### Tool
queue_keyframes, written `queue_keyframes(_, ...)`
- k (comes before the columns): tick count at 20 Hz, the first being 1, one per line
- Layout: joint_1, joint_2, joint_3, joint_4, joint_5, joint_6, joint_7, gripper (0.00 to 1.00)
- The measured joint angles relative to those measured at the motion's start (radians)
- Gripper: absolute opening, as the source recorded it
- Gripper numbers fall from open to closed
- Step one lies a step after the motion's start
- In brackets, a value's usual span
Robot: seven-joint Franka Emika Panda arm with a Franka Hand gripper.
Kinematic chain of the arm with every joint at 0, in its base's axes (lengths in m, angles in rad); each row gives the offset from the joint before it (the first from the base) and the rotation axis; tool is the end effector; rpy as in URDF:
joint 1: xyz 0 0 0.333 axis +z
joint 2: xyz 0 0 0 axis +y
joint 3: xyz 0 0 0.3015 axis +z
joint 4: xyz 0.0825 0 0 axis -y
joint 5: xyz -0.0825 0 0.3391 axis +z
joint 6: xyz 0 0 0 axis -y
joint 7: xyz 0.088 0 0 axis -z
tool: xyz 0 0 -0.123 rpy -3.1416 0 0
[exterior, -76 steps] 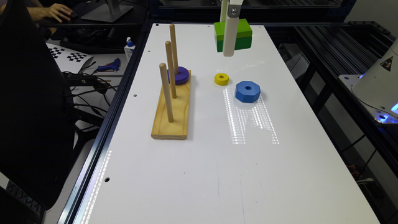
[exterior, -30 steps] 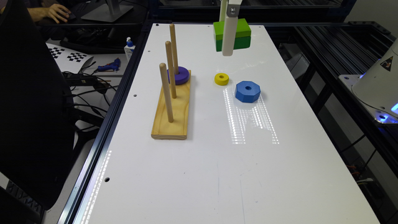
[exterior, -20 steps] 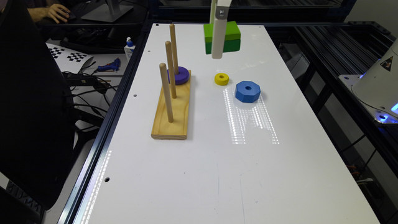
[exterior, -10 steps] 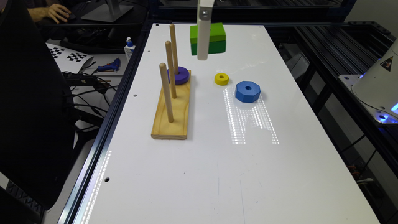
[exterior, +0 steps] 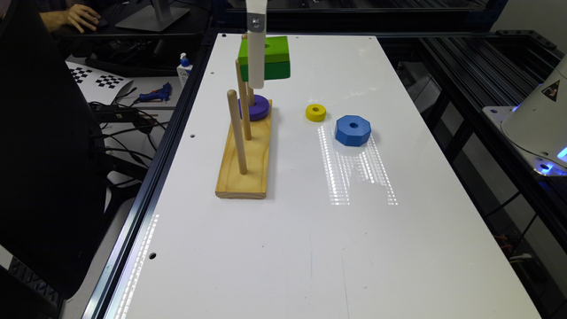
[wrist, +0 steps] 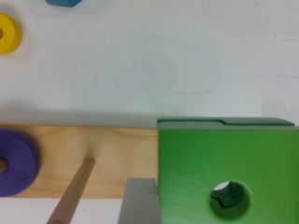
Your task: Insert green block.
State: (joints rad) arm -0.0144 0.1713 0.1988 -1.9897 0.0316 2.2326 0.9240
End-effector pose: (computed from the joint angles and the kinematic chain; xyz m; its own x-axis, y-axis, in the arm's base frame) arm 0.5477 0.1003 0.3813 0.7234 -0.6904 -0.0033 -0.6875 -0.7199 -0.0951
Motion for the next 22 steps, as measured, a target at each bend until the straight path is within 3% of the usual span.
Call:
queue_keyframes(5,0.000,0.005,0.000,0.011,-0.0001,0.000,0.000,0.00)
queue_keyframes(10,0.001,0.059,0.001,0.076,-0.0057,-0.004,0.000,0.00)
queue_keyframes(12,0.001,0.070,0.001,0.089,-0.0075,-0.008,0.000,0.00)
queue_keyframes(18,0.002,0.076,0.001,0.095,-0.0086,-0.013,0.000,0.00)
queue_keyframes(22,0.002,0.102,0.001,0.096,-0.0149,-0.001,0.001,0.00)
